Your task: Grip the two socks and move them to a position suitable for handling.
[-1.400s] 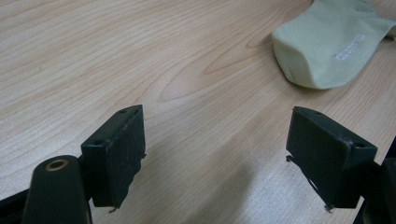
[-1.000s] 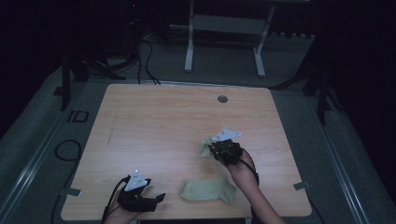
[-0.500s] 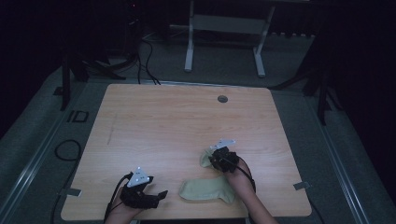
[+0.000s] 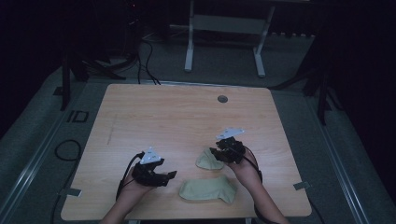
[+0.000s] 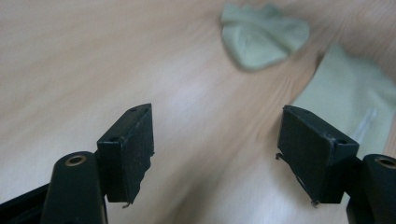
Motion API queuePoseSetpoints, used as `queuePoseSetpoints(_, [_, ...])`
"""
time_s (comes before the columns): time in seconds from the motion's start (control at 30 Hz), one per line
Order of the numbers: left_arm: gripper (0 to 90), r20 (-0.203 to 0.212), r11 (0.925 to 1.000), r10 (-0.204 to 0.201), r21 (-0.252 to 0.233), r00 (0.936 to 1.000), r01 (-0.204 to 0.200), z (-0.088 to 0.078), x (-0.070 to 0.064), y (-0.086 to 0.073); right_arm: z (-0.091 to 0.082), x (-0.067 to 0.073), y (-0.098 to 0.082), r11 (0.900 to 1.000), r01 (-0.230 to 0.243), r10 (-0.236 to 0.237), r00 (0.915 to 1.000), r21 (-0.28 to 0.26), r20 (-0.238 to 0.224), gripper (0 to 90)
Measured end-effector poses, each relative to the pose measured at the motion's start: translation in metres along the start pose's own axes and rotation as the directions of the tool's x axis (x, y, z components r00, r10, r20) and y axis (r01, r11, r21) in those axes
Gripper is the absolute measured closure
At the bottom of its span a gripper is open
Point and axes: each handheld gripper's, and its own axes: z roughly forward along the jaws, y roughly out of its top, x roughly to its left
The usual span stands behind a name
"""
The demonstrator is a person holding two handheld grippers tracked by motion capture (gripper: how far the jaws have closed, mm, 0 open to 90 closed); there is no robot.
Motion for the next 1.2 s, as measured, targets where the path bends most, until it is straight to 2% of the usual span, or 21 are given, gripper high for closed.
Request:
queuePoseSetpoints(0.17, [27.6, 0.009, 0.9978, 0.062, 0.025, 0.9981, -0.062, 0.023, -0.009, 0.029, 0.011, -0.011, 0.000, 0.999, -0.002, 0.004, 0.9994, 0.052, -0.036, 66.1])
queuePoseSetpoints(0.2, [30.1, 0.018, 0.9970, 0.072, 0.027, 0.9972, -0.072, 0.029, -0.011, 0.034, 0.014, -0.013, 0.000, 0.998, 0.004, -0.001, 0.9991, 0.065, -0.041, 66.1])
queuePoseSetpoints(0.23, [32.8, 0.030, 0.9971, 0.069, 0.030, 0.9972, -0.070, 0.035, -0.013, 0.038, 0.016, -0.013, -0.001, 0.997, 0.001, 0.003, 0.9990, 0.072, -0.044, 66.1])
queuePoseSetpoints(0.3, [32.8, 0.038, 0.9964, 0.072, 0.043, 0.9967, -0.073, 0.049, -0.016, 0.044, 0.022, -0.013, -0.004, 0.997, -0.005, 0.010, 0.9981, 0.082, -0.060, 65.8])
queuePoseSetpoints(0.33, [32.8, 0.044, 0.9962, 0.070, 0.048, 0.9966, -0.072, 0.054, -0.018, 0.046, 0.024, -0.012, -0.007, 0.996, -0.001, 0.007, 0.9982, 0.090, -0.060, 65.8])
queuePoseSetpoints(0.43, [33.2, 0.046, 0.9891, 0.106, 0.097, 0.9933, -0.110, 0.074, -0.022, 0.051, 0.032, -0.012, -0.018, 0.992, 0.013, -0.006, 0.9986, 0.125, -0.052, 65.9])
queuePoseSetpoints(0.5, [37.8, 0.050, 0.9867, 0.105, 0.120, 0.9932, -0.110, 0.087, -0.023, 0.052, 0.037, -0.012, -0.024, 0.989, 0.018, -0.011, 0.9989, 0.146, -0.046, 67.4])
queuePoseSetpoints(0.57, [41.4, 0.059, 0.9835, 0.114, 0.134, 0.9918, -0.121, 0.095, -0.023, 0.052, 0.036, -0.013, -0.027, 0.992, -0.006, 0.013, 0.9981, 0.125, -0.060, 72.8])
queuePoseSetpoints(0.67, [45.9, 0.061, 0.9744, 0.136, 0.173, 0.9889, -0.144, 0.106, -0.022, 0.052, 0.036, -0.010, -0.030, 0.994, 0.003, 0.004, 0.9981, 0.111, -0.062, 79.2])
queuePoseSetpoints(0.7, [47.0, 0.056, 0.9723, 0.146, 0.177, 0.9878, -0.153, 0.107, -0.022, 0.052, 0.035, -0.009, -0.029, 0.993, 0.010, -0.003, 0.9984, 0.114, -0.056, 79.9])
queuePoseSetpoints(0.73, [50.0, 0.058, 0.9734, 0.140, 0.175, 0.9885, -0.148, 0.108, -0.022, 0.053, 0.035, -0.008, -0.029, 0.993, 0.020, -0.014, 0.9986, 0.113, -0.051, 80.5])
queuePoseSetpoints(0.87, [61.7, 0.055, 0.9734, 0.142, 0.174, 0.9884, -0.149, 0.110, -0.022, 0.055, 0.035, -0.006, -0.030, 0.995, 0.012, -0.007, 0.9991, 0.103, -0.042, 81.2])
queuePoseSetpoints(0.9, [66.8, 0.042, 0.9743, 0.142, 0.170, 0.9890, -0.147, 0.110, -0.023, 0.055, 0.035, -0.006, -0.031, 0.995, 0.007, -0.003, 0.9990, 0.101, -0.044, 81.3])
queuePoseSetpoints(0.97, [76.9, 0.053, 0.9763, 0.132, 0.166, 0.9899, -0.139, 0.111, -0.023, 0.055, 0.035, -0.006, -0.032, 0.995, -0.001, 0.005, 0.9991, 0.096, -0.043, 81.5])
queuePoseSetpoints(1.03, [84.9, 0.043, 0.9788, 0.116, 0.164, 0.9923, -0.122, 0.112, -0.024, 0.055, 0.035, -0.006, -0.032, 0.995, -0.006, 0.009, 0.9992, 0.095, -0.038, 81.8])
queuePoseSetpoints(1.1, [86.4, 0.027, 0.9821, 0.099, 0.158, 0.9947, -0.102, 0.109, -0.023, 0.056, 0.033, -0.006, -0.031, 0.995, -0.005, 0.009, 0.9992, 0.098, -0.040, 82.2])
queuePoseSetpoints(1.2, [87.2, 0.020, 0.9833, 0.121, 0.135, 0.9924, -0.123, 0.101, -0.025, 0.058, 0.026, -0.010, -0.030, 0.997, -0.027, 0.031, 0.9985, 0.075, -0.045, 83.1])
